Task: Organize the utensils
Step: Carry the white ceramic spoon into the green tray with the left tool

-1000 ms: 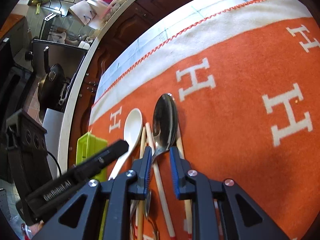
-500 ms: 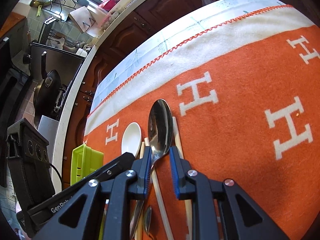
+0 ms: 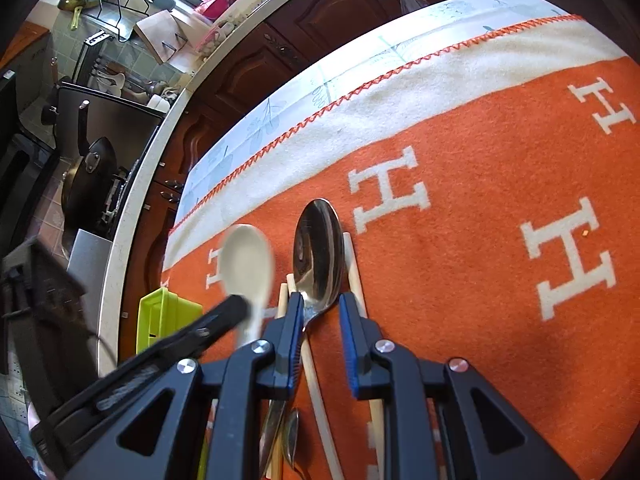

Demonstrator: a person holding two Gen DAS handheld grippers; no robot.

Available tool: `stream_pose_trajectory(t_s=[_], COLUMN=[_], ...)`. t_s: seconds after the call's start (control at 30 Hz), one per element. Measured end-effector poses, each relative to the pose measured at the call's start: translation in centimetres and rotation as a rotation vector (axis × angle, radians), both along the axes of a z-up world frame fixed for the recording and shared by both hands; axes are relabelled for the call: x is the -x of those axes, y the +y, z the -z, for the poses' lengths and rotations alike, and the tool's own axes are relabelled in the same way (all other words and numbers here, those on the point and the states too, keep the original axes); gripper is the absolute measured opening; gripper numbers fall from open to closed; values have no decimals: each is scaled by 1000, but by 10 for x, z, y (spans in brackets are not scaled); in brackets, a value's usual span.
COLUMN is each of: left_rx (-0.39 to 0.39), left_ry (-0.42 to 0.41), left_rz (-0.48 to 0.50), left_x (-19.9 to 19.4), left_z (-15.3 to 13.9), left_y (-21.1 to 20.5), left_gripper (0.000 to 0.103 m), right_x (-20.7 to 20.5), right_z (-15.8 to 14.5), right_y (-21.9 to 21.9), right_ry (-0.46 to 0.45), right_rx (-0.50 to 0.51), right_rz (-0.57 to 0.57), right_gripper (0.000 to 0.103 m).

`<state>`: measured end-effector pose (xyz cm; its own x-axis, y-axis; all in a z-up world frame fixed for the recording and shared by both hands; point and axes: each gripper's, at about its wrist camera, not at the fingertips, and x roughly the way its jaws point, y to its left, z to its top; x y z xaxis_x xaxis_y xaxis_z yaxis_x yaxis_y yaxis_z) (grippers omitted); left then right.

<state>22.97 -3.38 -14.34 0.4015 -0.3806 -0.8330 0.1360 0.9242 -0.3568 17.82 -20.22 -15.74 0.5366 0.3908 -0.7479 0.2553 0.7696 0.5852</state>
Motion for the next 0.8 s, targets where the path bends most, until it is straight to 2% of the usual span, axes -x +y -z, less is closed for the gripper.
stream_pose_trajectory(t_s=[0.23,0.4,0.47,0.67,0.8], left_rx=[-39,-79,-103,-193,-220], left_ry=[-109,-139,-141,-124,-99], left_rz=[-6,-85,-129,-221,-228], left_x=[42,76,87,113,120], left_z=[-57,-82,-85,-78,-66], left_y=[41,97,119,165,177], left_gripper=[1,1,1,1,1], right_x=[-6,-12,-15,-10,3], right_z=[-7,-8,-9,-11,-26], right_y=[12,20,24,19,19], right_ry=[35,32,33,-62,-125], right_rx=[89,164,213,170,153], right_rz=[1,17,19,-15,-31], right_gripper=[19,18,5,0,0])
